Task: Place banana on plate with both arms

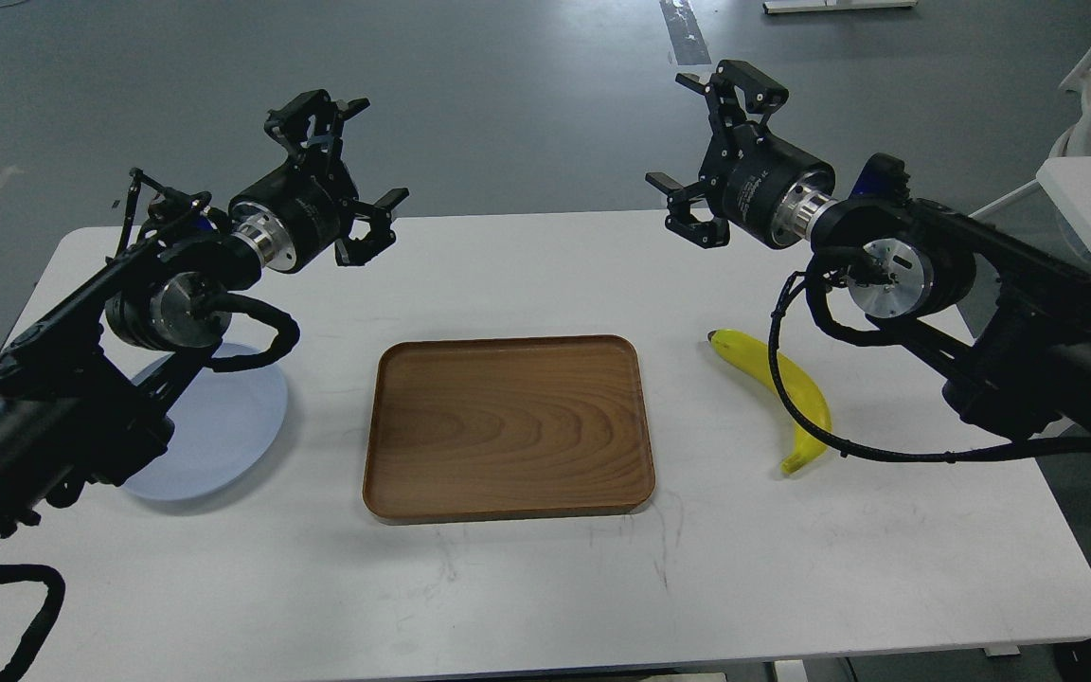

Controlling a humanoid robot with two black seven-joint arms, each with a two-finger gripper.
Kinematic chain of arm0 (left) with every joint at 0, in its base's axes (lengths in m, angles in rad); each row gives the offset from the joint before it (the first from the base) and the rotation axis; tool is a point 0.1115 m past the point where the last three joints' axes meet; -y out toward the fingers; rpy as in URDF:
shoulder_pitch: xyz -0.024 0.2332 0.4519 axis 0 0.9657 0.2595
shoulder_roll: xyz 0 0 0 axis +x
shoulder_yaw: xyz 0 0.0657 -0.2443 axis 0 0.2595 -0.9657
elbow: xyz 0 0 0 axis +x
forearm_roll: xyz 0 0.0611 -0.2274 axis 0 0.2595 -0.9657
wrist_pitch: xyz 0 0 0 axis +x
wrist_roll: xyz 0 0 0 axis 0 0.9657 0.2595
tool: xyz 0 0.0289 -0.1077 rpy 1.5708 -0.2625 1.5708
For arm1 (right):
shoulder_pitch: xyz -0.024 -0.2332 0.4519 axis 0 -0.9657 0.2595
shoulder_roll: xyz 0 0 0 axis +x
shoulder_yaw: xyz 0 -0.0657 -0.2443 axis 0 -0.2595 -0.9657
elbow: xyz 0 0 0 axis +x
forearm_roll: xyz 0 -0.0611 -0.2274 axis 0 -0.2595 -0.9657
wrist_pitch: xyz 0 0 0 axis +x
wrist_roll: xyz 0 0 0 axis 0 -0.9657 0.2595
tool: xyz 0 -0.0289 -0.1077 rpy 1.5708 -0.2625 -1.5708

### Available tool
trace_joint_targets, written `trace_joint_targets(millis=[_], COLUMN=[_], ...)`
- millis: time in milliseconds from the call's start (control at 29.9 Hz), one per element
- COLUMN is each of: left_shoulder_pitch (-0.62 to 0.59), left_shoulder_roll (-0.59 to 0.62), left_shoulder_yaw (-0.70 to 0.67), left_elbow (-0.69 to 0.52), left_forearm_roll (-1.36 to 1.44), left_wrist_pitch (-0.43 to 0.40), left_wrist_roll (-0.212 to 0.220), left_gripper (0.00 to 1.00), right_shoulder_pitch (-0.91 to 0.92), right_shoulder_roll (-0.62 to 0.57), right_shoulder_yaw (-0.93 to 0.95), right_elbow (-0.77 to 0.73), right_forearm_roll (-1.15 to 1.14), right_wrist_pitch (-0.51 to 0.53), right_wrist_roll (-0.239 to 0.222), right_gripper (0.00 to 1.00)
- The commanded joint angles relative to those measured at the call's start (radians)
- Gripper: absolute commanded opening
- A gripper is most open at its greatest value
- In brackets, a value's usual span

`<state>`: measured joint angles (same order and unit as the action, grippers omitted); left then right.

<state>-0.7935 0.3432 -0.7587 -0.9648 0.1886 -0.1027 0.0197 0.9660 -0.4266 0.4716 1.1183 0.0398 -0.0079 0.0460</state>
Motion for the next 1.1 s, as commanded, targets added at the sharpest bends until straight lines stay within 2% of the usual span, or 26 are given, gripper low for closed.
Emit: trace_joint_targets(millis=[0, 167, 535, 1069], left_shoulder_pitch=[0.0, 0.002, 0.0, 0.002], left_shoulder_roll=[0.0, 0.0, 0.013, 0.014], left_shoulder_yaw=[0.007, 0.015, 0.009, 0.013], left_elbow=[0.0, 0.0, 0.0, -0.002], left_forearm_roll=[0.002, 0.009, -0.003, -0.003], left_wrist_pitch=[-0.002, 0.001, 0.0, 0.006], left_wrist_roll=[0.002, 0.012, 0.002, 0.029], left_gripper=[0.98, 0.98, 0.98, 0.98], right_shoulder_pitch=[0.005, 0.007, 0.014, 0.02], right_shoulder_roll=[-0.003, -0.001, 0.0, 0.0], right_shoulder_yaw=[-0.004, -0.005, -0.007, -0.011], right_elbow=[0.0, -0.002, -0.005, -0.006], right_forearm_roll=[-0.001, -0.001, -0.003, -0.005], right_wrist_pitch=[0.0, -0.001, -0.001, 0.0], right_wrist_roll=[-0.003, -0.008, -0.008, -0.006], right_gripper=[1.0, 1.0, 1.0, 1.0])
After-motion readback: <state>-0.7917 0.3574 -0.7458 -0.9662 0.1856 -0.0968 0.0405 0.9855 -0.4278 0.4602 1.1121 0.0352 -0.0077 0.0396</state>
